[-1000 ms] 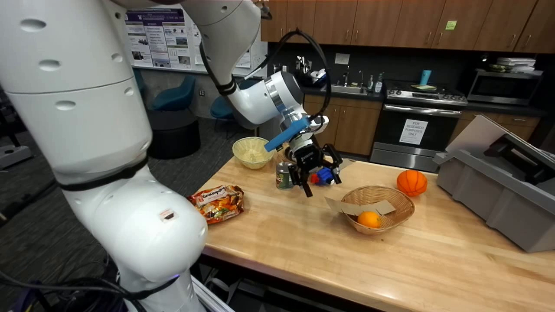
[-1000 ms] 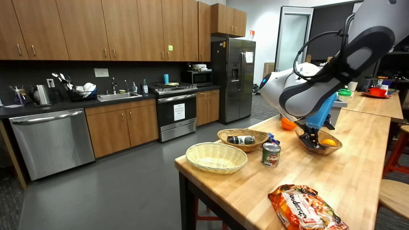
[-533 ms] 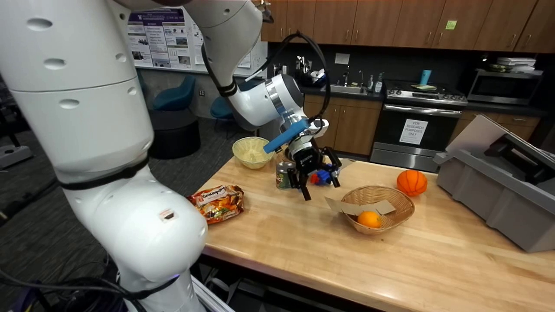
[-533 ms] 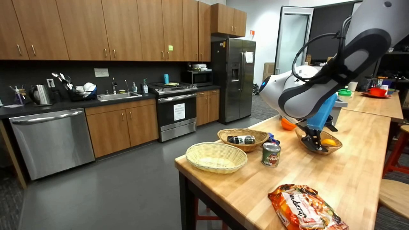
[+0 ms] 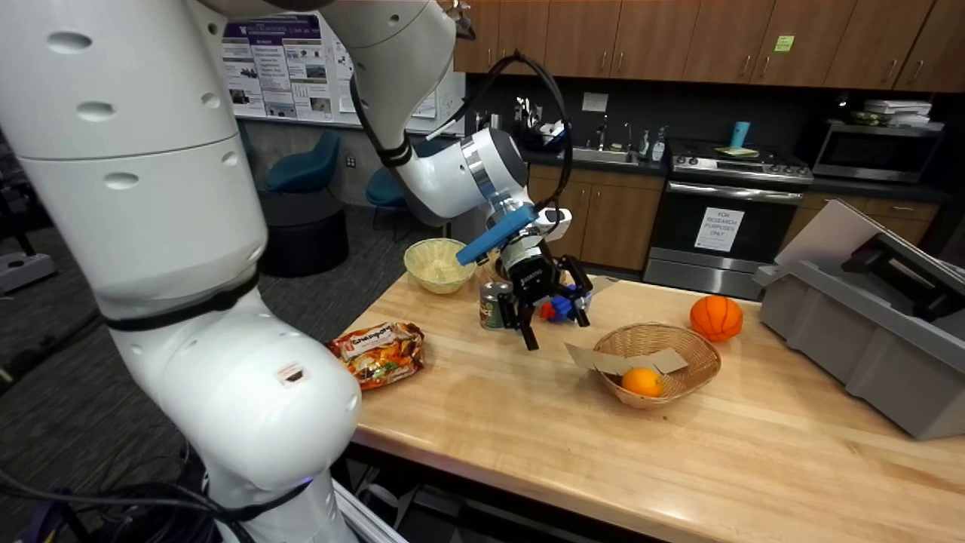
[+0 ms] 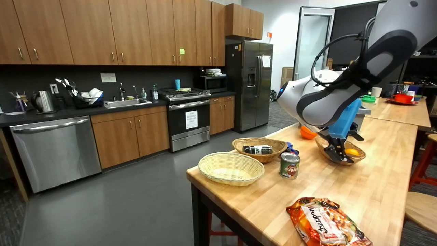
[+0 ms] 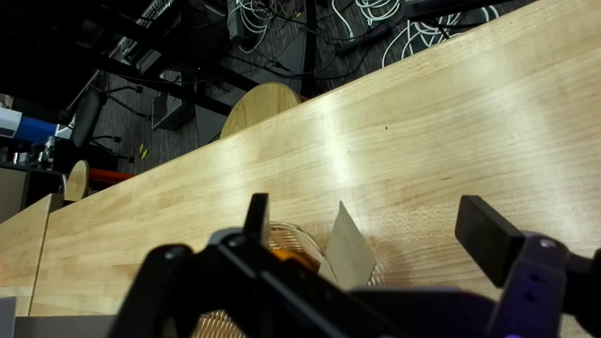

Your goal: Move the brown paper to the table

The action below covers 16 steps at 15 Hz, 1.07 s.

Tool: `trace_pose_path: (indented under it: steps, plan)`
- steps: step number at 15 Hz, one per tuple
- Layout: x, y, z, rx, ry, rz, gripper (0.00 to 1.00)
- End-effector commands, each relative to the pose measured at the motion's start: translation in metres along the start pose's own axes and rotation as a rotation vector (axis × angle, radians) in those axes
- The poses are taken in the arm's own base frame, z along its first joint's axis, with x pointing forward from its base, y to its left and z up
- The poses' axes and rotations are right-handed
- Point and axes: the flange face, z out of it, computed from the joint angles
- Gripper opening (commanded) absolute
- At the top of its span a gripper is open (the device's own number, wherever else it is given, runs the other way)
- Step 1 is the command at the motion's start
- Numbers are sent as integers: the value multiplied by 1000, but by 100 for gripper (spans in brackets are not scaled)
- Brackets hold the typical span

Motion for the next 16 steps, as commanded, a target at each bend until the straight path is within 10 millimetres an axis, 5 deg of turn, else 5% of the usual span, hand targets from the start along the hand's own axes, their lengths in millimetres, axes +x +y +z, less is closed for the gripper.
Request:
trace_pose_path:
  steps: [1, 16]
  plan:
    - [2, 1, -4, 24, -23, -14, 100]
    - [-3, 5, -2, -23, -150, -1, 100]
